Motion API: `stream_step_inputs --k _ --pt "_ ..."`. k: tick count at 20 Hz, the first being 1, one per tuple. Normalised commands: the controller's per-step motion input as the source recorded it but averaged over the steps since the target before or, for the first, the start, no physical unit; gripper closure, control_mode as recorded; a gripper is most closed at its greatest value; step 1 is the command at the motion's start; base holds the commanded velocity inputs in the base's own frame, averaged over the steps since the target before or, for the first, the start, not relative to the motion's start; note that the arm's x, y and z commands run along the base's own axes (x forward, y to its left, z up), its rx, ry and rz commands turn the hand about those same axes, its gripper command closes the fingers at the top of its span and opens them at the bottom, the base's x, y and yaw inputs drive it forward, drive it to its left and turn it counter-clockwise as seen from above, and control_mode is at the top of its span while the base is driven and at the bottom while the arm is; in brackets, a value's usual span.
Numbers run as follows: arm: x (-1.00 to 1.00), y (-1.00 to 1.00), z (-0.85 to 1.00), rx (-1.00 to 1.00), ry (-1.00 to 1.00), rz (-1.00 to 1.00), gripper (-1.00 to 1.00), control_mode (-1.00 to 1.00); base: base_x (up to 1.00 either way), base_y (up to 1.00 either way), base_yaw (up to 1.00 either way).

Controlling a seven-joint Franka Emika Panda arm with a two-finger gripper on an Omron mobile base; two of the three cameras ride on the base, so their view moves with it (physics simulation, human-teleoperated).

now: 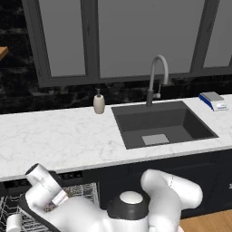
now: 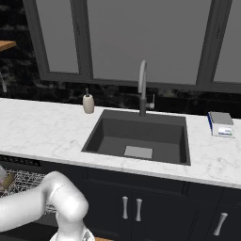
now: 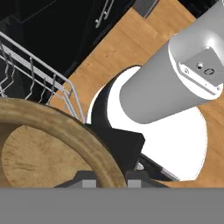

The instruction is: Pick up the cup and bowl from the counter, place them in the dishwasher, and close the dishwasher door.

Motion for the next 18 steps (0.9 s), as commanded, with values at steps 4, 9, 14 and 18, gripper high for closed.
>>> stream_step_inputs --k 4,9,14,18 --pt "0.15 0.03 -0.12 -0.06 0.13 0.0 1.0 -1.0 0.0 0.0 0.0" --pt "0.05 0.0 -0.56 -0.02 0.11 0.07 1.0 -1.0 0.0 0.0 0.0" --pt "0.0 0.0 -0.55 -0.01 0.07 0.12 1.0 -1.0 0.0 0.0 0.0" --pt "0.09 0.0 -0.4 0.0 0.0 0.17 1.0 -1.0 0.0 0.0 0.0"
